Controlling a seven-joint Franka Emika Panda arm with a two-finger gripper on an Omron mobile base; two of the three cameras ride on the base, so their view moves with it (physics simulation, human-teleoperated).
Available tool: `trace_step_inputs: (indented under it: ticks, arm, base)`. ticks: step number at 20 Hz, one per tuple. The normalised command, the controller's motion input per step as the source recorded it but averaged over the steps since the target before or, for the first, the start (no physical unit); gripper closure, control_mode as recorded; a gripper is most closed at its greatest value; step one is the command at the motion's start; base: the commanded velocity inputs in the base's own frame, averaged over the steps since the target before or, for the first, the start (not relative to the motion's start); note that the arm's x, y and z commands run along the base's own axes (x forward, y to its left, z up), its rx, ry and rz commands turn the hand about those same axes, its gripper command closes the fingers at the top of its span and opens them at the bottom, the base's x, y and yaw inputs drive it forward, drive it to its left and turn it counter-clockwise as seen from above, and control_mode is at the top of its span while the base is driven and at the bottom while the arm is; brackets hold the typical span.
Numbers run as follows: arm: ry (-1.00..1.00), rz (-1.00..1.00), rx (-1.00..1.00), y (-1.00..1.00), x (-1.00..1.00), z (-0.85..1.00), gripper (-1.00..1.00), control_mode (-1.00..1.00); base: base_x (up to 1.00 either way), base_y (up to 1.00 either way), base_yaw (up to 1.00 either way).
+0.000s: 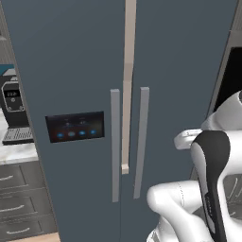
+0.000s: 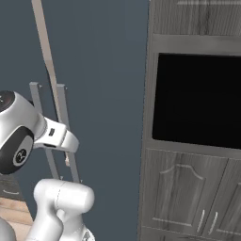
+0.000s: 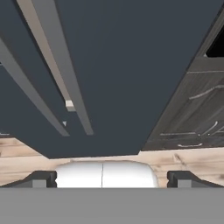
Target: Open the freezer door, pick up the ice cube tray from the freezer, and place it on the dining counter.
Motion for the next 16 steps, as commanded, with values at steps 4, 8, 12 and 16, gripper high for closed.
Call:
trace_step_inputs:
  ticks: [4, 8, 12, 16]
  arm:
    - [0.0, 0.0, 0.0, 0.0, -0.22, 0.0, -1.0, -1.0]
    - [0.0, 0.0, 0.0, 0.0, -0.05, 0.0, -1.0, -1.0]
    - [0.0, 0.0, 0.0, 0.0, 0.0, 0.0, -1.0, -1.0]
    - [0.0, 0.0, 0.0, 0.0, 0.0, 0.0, -1.0, 1.0]
  base:
    - [0.0, 0.0, 0.0]
    - [0.0, 0.0, 0.0]
    - [0.0, 0.0, 0.0]
    - [0.0, 0.0, 0.0]
